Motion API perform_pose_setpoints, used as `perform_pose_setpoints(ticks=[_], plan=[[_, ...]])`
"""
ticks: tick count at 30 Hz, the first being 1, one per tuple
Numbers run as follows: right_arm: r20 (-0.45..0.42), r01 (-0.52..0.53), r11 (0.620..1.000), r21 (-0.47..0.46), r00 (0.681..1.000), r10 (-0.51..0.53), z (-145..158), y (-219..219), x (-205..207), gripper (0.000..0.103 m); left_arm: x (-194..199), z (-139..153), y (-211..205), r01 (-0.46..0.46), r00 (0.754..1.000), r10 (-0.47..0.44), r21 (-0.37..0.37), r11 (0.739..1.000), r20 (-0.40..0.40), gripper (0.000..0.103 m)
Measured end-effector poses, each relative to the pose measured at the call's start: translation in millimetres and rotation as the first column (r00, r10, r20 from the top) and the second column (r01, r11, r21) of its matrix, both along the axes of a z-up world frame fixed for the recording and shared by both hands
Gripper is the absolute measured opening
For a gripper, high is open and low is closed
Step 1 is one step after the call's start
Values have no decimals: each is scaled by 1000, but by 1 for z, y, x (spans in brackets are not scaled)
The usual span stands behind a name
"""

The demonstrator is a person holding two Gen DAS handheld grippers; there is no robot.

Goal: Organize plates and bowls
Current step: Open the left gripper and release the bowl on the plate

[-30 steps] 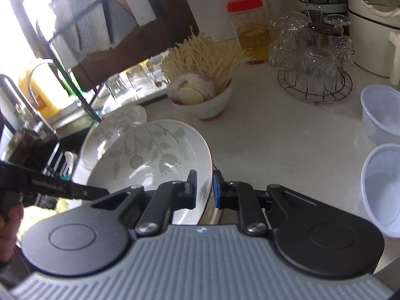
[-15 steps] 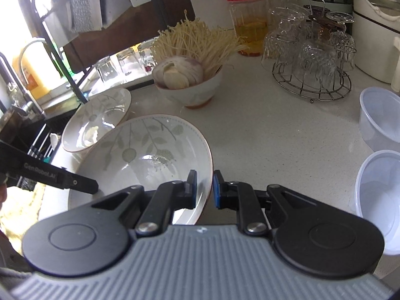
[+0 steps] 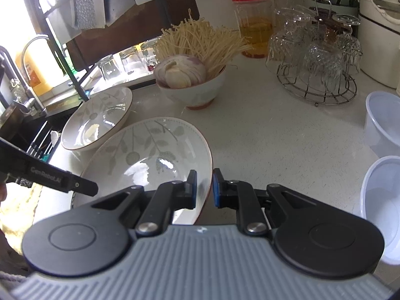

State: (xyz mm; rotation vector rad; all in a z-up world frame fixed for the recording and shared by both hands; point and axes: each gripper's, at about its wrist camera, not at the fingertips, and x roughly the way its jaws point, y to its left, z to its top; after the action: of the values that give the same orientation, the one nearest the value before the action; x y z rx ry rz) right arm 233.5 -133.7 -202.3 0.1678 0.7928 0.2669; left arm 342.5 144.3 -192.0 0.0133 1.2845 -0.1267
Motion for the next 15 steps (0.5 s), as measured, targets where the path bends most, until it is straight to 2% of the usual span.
perform_pose_setpoints(ticks=[2,4,7,15], plan=[[-21,13,1000,27,1000,-13,-3,-3,2,16,-1,2,0,-12,1000,12,-6,1000,-4,30],[-29,6,999,34,1000,-5,-5,-2,2,15,-2,5,1,-28,1000,28,-11,1000,5,41],[-45,-16,999,29,999,17,-9,3,2,16,-6,10,0,-35,999,35,-3,999,17,52],[-43,-27,999,27,999,28,-6,6,1,16,-21,25,12,-74,996,76,-44,996,49,54]])
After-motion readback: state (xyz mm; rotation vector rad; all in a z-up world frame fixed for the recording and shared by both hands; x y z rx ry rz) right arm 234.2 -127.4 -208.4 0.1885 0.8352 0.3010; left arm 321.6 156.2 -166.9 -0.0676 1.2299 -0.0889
